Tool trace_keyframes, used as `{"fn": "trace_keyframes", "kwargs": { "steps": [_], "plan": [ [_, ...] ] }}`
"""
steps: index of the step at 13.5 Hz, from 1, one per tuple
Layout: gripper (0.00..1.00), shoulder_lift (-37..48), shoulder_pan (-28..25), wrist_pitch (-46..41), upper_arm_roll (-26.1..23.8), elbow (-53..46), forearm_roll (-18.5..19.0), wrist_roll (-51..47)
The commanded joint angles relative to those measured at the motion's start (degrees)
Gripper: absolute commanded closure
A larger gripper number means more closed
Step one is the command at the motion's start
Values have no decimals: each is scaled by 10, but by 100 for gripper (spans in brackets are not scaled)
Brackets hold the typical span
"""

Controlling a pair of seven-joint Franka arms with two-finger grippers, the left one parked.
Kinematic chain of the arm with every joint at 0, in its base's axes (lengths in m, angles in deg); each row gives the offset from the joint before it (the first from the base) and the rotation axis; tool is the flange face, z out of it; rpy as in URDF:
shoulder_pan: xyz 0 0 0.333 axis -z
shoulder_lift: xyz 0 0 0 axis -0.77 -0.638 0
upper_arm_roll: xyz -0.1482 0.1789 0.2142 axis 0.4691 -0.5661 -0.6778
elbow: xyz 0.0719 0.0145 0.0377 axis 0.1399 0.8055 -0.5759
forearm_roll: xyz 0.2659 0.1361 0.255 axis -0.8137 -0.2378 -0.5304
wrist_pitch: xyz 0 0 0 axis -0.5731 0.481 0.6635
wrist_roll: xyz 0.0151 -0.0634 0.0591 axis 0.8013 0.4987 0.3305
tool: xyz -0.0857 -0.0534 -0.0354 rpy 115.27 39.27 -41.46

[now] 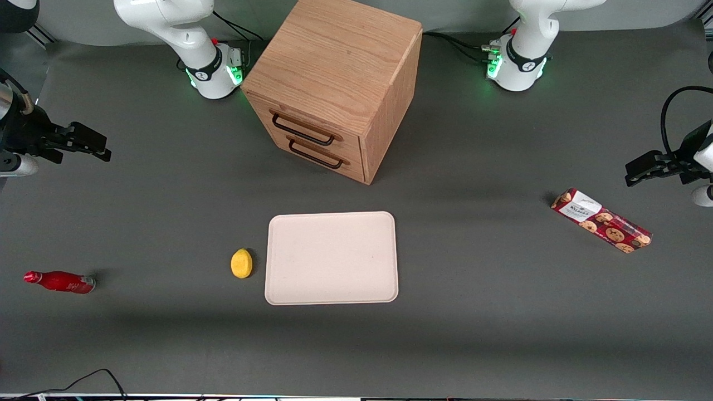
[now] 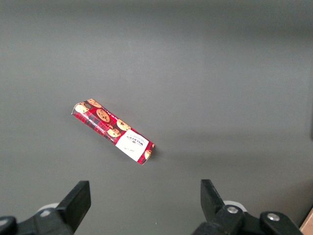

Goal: Open upper drawer

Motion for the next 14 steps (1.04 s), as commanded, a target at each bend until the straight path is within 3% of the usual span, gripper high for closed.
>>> {"fn": "trace_keyframes", "kwargs": {
  "steps": [1,7,14],
  "plan": [
    [0,-8,6,-17,1,-16,-8,8],
    [0,-5,-35,-34,-2,-17,-9,5],
    [0,-3,-193,-67,5,-16,-35,1]
  ]
}}
